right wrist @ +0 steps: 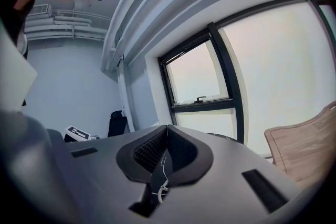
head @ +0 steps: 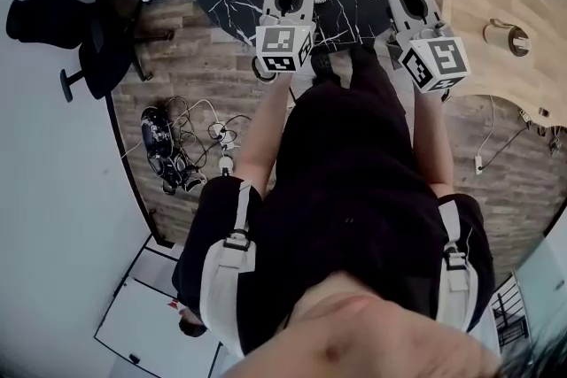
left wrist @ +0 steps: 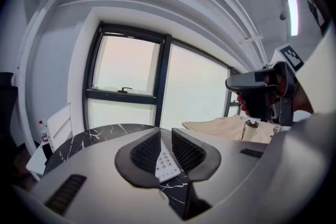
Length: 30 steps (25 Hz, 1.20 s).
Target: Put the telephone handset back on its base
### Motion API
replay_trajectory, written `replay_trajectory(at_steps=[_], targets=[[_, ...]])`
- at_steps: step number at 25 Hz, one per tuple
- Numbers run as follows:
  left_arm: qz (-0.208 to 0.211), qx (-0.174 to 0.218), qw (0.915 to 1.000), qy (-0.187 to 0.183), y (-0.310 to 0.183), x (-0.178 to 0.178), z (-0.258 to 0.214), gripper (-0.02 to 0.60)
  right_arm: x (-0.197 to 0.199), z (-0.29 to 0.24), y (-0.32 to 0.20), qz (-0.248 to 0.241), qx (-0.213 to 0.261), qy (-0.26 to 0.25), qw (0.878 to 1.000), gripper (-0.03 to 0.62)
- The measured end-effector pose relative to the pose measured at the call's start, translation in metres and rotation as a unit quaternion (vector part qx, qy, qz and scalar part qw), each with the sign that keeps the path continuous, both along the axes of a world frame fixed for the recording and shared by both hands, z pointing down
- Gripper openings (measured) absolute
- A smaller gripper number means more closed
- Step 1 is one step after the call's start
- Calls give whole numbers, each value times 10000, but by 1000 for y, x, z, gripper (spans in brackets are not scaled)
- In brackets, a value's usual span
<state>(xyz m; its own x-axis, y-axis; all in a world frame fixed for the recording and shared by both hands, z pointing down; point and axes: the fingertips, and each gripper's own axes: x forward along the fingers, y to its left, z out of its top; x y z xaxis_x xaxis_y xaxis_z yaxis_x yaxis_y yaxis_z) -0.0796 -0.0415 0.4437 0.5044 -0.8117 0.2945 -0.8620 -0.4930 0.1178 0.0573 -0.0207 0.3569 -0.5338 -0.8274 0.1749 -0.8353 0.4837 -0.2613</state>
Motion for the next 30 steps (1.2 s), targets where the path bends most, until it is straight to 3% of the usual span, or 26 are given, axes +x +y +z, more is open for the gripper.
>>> replay_trajectory(at_steps=[13,30], targets=[[2,805,9963,286,23,-31,-101,23,9,-31,19,300,429,100,9986,29],[-46,803,9962,339,33,-50,-113,23,4,-37,34,326,495,252,9979,29]])
